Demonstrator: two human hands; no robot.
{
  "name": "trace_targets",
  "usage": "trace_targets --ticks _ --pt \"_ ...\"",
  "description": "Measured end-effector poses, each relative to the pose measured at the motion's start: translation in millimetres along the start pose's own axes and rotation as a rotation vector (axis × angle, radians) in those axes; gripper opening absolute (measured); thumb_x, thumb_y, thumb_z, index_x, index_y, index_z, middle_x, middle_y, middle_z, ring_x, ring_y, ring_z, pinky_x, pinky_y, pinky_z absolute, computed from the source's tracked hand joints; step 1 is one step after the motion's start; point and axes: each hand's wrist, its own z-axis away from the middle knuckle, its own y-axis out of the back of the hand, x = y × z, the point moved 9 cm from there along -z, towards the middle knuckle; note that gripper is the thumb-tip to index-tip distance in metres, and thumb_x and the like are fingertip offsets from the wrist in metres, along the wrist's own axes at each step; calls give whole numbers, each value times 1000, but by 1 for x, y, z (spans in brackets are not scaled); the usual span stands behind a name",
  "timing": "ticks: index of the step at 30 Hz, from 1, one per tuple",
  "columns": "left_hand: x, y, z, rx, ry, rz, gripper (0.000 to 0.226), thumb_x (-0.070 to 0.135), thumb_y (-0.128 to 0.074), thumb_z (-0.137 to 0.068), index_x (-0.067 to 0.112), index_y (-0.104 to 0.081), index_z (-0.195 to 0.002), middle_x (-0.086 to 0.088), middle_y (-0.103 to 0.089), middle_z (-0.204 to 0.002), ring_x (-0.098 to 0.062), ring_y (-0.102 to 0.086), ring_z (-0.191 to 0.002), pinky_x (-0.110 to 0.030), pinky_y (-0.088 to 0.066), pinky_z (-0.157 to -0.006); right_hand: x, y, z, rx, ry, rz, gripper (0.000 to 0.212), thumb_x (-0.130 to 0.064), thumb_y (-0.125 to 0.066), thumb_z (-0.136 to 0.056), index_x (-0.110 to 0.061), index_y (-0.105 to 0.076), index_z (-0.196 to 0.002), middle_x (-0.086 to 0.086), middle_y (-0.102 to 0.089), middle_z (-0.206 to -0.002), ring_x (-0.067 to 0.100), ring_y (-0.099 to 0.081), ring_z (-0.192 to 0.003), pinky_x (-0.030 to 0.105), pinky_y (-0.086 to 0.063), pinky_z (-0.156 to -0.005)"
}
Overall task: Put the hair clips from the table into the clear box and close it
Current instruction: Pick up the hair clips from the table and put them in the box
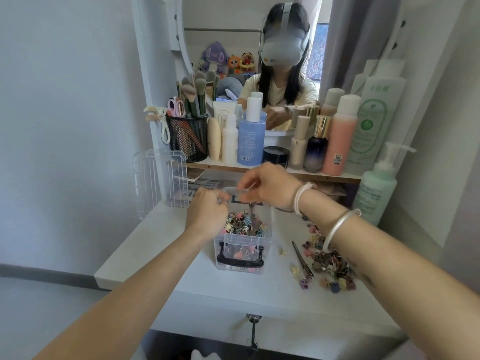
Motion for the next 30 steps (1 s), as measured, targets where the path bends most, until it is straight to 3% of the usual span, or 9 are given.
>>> trace_targets --ticks 2,4,7,9,11,13,17,24,30 --pt "0 0 0 -5 -3 -4 29 9 -45 -92 9 -63 -114 -13 -48 -132 -31 -51 -117 -34 -38 -102 8 -12 -1 -79 -25 105 27 -22 -70 -79 -17 -67 -105 1 -63 -107 13 -57 -99 21 -37 -81" --pt "-1 0 0 -10 -5 9 29 8 -45 -91 9 -63 -113 -13 -49 -132 -32 -54 -114 -37 -39 -103 16 -2 4 -49 -50 112 27 -23 -68 -81 -16 -66 -107 4 -63 -116 17 -58 -107 22 -39 -85" --pt "-2 -1 0 -5 -1 28 30 7 -44 -91 8 -63 -114 -12 -49 -132 -28 -51 -118 -34 -37 -105 45 15 17 -6 -143 73 14 -13 -63 -84 -9 -66 -97 9 -67 -99 16 -60 -78 19 -48 -70" --pt "-1 0 0 3 -2 27 30 7 -44 -91 8 -63 -115 -11 -50 -132 -27 -50 -119 -32 -35 -104 67 0 31 -181 -231 162 20 -14 -62 -85 -6 -62 -102 10 -68 -100 17 -61 -69 17 -50 -61" --pt "-1 0 0 5 -2 27 30 7 -44 -92 8 -63 -115 -11 -50 -132 -26 -50 -119 -32 -36 -104 87 -25 50 -430 -310 280 40 -26 -64 -83 -10 -54 -119 8 -63 -117 22 -65 -83 26 -52 -74" --pt "0 -1 1 1 -4 23 31 6 -44 -92 8 -62 -116 -11 -50 -133 -26 -50 -119 -33 -37 -105 93 -40 62 -542 -323 338 54 -38 -64 -81 -17 -46 -126 2 -54 -126 22 -61 -98 30 -48 -88" --pt "0 0 1 2 -6 22 31 6 -44 -91 8 -62 -116 -10 -52 -133 -27 -53 -116 -34 -39 -104 85 -54 59 -507 -233 405 55 -42 -64 -80 -19 -45 -126 1 -51 -130 22 -51 -114 31 -40 -94" --pt "-1 0 2 2 6 10 30 7 -43 -92 10 -63 -114 -12 -46 -133 -30 -53 -114 -32 -37 -102 83 -62 52 -375 -163 335 19 -3 -62 -78 -8 -68 -96 9 -69 -107 21 -63 -96 28 -50 -87" --pt "0 1 3 -3 11 15 31 7 -42 -92 10 -62 -115 -12 -45 -135 -28 -49 -119 -32 -35 -104 82 -55 47 -261 -143 336 30 7 -49 -77 -8 -74 -85 8 -73 -97 13 -61 -80 21 -52 -78"
